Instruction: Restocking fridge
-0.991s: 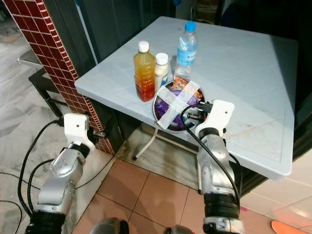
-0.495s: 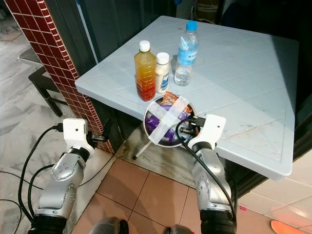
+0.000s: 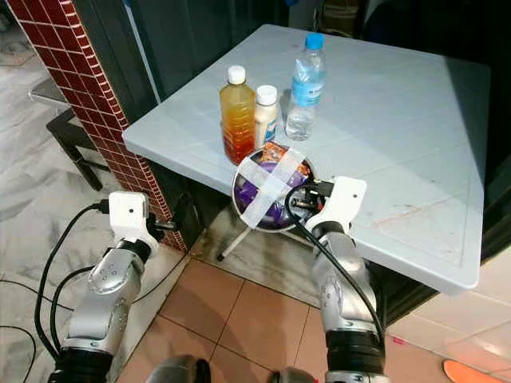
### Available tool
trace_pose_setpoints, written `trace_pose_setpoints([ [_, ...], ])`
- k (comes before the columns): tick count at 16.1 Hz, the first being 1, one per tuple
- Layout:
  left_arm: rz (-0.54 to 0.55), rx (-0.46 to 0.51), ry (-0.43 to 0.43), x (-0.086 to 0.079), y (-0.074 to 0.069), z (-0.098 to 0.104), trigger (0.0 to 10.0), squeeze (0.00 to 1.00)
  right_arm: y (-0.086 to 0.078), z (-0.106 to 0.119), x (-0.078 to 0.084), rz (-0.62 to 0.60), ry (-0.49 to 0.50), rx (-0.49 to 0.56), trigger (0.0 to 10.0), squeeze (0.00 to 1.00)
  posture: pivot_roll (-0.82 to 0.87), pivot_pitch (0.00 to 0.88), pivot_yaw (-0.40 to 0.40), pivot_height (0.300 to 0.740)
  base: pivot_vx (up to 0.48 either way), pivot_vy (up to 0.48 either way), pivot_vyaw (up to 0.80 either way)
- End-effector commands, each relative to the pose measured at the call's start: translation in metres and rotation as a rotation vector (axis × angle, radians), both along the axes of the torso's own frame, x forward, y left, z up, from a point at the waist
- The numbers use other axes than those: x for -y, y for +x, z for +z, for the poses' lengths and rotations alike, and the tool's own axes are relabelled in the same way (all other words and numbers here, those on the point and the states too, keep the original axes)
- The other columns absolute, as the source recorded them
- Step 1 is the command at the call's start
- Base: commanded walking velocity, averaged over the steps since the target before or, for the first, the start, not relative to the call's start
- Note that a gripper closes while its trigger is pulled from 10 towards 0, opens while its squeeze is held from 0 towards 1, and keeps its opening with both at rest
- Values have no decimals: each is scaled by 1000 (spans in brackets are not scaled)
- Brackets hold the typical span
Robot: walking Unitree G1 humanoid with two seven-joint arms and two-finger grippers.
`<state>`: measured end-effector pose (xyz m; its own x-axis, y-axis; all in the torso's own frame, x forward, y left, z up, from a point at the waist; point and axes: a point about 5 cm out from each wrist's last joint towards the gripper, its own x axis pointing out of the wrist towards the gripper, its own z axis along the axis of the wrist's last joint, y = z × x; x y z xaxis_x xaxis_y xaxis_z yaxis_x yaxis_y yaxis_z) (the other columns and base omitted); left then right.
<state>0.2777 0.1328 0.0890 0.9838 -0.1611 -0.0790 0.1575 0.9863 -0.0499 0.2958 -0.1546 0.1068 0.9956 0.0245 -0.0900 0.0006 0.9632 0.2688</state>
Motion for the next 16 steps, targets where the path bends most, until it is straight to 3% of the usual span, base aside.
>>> trace_pose_setpoints([
  [1, 3, -3, 1, -1, 1, 0, 10000, 0, 1, 1, -1, 2, -3, 2, 10000, 0, 14, 23, 49, 740, -292, 0, 0],
  [16, 8, 0, 3, 2, 4, -5, 10000, 0, 3, -5, 4, 0, -28, -6, 10000, 0, 15, 0, 36, 740, -325, 0, 0],
])
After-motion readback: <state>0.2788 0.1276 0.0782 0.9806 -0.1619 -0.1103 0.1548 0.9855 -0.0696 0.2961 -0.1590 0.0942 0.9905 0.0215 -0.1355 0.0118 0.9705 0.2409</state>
